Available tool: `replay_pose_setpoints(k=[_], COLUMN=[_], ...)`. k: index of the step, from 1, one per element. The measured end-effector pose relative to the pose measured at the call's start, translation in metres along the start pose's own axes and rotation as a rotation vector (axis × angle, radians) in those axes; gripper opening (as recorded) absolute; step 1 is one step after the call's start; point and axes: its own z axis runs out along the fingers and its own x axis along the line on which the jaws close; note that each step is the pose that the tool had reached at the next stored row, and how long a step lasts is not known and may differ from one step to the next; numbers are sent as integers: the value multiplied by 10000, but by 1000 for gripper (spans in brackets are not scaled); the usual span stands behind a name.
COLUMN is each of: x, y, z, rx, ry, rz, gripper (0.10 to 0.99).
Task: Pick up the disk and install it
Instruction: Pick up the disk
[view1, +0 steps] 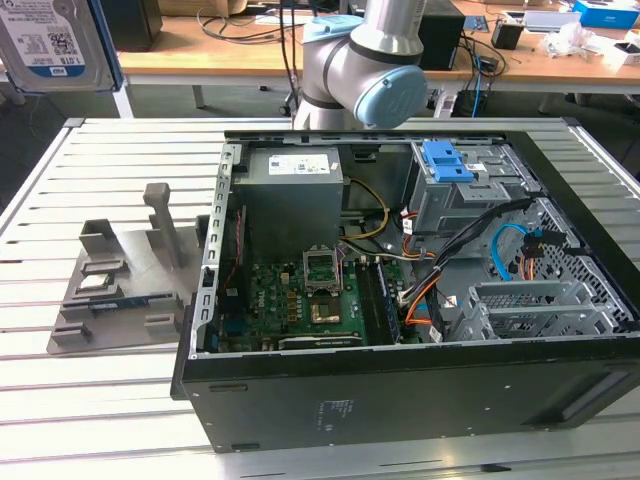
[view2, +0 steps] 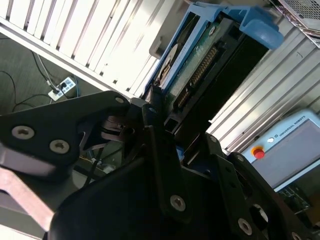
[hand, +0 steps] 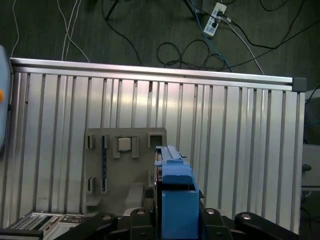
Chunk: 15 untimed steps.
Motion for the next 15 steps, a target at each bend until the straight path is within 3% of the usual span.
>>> replay_pose_setpoints(k=[4, 5, 9, 12, 15], x=[-11, -18, -31, -34, -35], y=[5, 7, 13, 16, 16], z=[-133, -211, -386, -466, -468], rx=[0, -1, 0, 0, 0], ry=[0, 1, 1, 0, 0], rz=[1, 0, 0, 0, 0], gripper=[365, 365, 365, 365, 365])
